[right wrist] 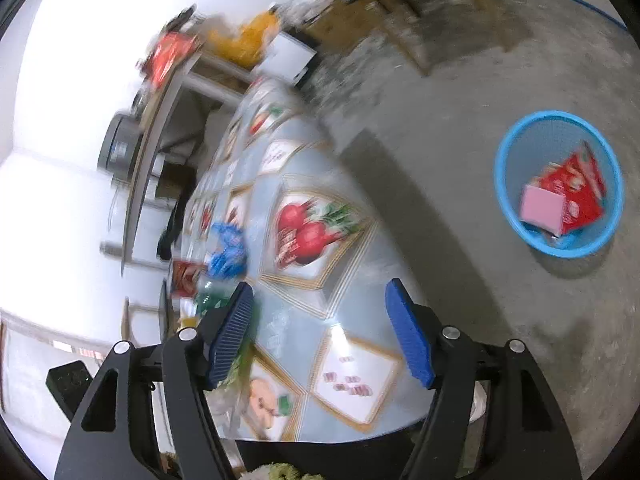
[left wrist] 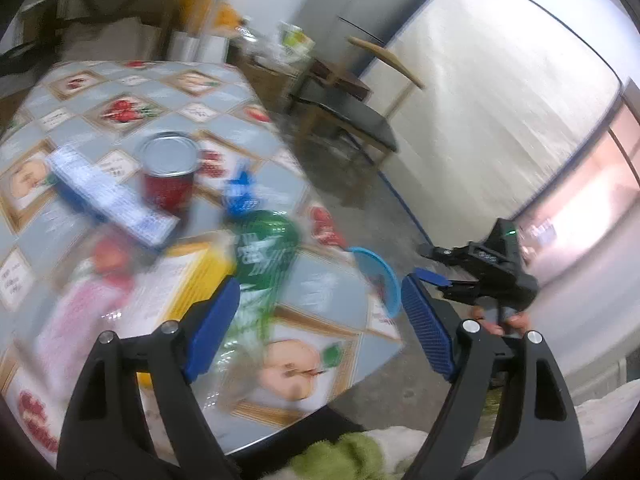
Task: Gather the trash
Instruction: 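Move both tools back over the table toward the remaining items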
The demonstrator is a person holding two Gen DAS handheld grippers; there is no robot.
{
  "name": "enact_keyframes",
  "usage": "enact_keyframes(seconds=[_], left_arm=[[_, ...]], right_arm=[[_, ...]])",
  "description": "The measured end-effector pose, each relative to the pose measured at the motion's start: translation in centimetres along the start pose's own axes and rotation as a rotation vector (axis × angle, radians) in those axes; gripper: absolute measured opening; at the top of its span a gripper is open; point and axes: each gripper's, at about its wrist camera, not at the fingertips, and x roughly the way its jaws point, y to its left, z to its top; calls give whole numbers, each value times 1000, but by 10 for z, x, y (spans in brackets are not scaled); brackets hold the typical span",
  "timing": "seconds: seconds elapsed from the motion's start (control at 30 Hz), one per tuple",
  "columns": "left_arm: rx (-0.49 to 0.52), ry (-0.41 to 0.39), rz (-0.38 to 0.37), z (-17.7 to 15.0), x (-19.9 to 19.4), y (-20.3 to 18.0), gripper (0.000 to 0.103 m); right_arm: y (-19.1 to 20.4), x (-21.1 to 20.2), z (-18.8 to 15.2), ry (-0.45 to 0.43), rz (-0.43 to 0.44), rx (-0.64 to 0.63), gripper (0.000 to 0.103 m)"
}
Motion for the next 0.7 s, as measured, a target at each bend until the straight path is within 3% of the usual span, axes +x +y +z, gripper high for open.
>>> enact_keyframes(seconds=[0.37, 0.53, 0.7], left_arm=[[-63, -51, 169, -30, -41, 67, 80], [-84, -76, 242, -33, -54, 93, 82], [-114, -36, 286, -30, -45, 127, 83]], right_arm=[[108, 75, -32, 164, 14, -173, 75], [126, 95, -42, 200, -26, -217, 75], [133, 110, -46, 229, -44, -217, 75]])
